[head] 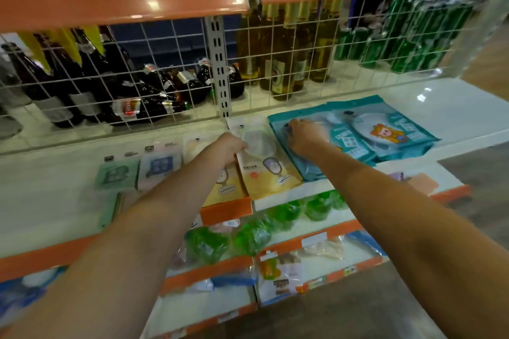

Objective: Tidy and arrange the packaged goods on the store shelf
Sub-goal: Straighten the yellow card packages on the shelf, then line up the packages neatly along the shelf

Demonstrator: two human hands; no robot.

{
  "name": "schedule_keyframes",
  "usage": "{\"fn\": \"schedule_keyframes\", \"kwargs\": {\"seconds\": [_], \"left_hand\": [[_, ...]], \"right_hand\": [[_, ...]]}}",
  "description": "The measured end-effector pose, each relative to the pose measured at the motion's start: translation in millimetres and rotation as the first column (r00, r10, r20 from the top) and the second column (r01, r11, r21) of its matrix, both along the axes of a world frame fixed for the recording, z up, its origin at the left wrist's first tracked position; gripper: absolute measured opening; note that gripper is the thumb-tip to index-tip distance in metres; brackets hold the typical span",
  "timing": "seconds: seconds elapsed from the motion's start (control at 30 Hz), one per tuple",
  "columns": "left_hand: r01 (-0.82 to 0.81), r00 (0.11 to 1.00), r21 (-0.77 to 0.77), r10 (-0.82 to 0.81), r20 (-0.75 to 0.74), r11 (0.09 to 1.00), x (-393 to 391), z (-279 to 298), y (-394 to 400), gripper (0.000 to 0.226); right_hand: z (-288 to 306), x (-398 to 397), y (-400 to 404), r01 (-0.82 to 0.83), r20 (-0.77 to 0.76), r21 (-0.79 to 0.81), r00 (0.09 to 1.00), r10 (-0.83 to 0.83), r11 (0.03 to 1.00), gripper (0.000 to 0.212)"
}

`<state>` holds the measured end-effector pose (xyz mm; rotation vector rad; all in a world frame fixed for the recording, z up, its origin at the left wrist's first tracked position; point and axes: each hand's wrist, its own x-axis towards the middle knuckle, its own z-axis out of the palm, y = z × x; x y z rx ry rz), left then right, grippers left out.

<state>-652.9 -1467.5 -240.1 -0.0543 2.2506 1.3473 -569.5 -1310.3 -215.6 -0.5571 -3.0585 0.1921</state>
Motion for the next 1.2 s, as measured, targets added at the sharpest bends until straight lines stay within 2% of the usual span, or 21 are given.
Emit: {"fn": "schedule_keyframes", "kwargs": {"seconds": [0.17, 0.37, 0.5, 0.6, 0.7, 0.9, 1.2], "left_hand": [[0.123, 0.951, -0.362, -0.214, -0.222, 0.924, 2.5, 4.8, -0.4, 0.042], [0.159, 0.903, -0.520, -0.337, -0.267, 0.839, 6.4, 5.9, -5.3, 0.040], [0.179, 0.837, -0.698, -0.480, -0.262, 0.693, 9.3, 8.8, -5.8, 0.041], [0.137, 0.785, -0.805, -0.559, -0.267, 0.576, 10.0, 11.8, -4.7, 0.045], [0.078, 0.752, -0.839, -0.584, -0.305, 0.539, 5.6, 17.0, -5.7, 0.049], [0.138, 0.706, -0.857, -0.657, -0.266, 0.496, -8.4, 33.0, -19.8, 0.058], [0.154, 0.757, -0.870, -0.622, -0.201, 0.468, -9.6, 44.1, -68.9, 0.058]], "right_hand": [[-3.1, -4.2, 1.2, -0.021, -0.010, -0.020, 1.000, 0.021, 1.000, 0.038], [-3.2, -9.2, -2.6, -0.022, 0.011, -0.024, 1.000, 0.022, 0.999, 0.037], [-3.6, -15.2, -11.6, -0.025, 0.045, -0.029, 0.999, 0.026, 0.999, 0.037], [-3.9, -18.5, -16.5, -0.035, 0.059, -0.039, 0.998, 0.037, 0.999, 0.039], [0.2, -19.7, -19.2, -0.062, 0.071, -0.016, 0.995, 0.063, 0.998, 0.042], [17.0, -27.8, -30.9, -0.132, 0.092, -0.007, 0.987, 0.132, 0.991, 0.045], [26.7, -36.4, -82.8, -0.213, 0.054, -0.011, 0.975, 0.214, 0.977, 0.044]]}}
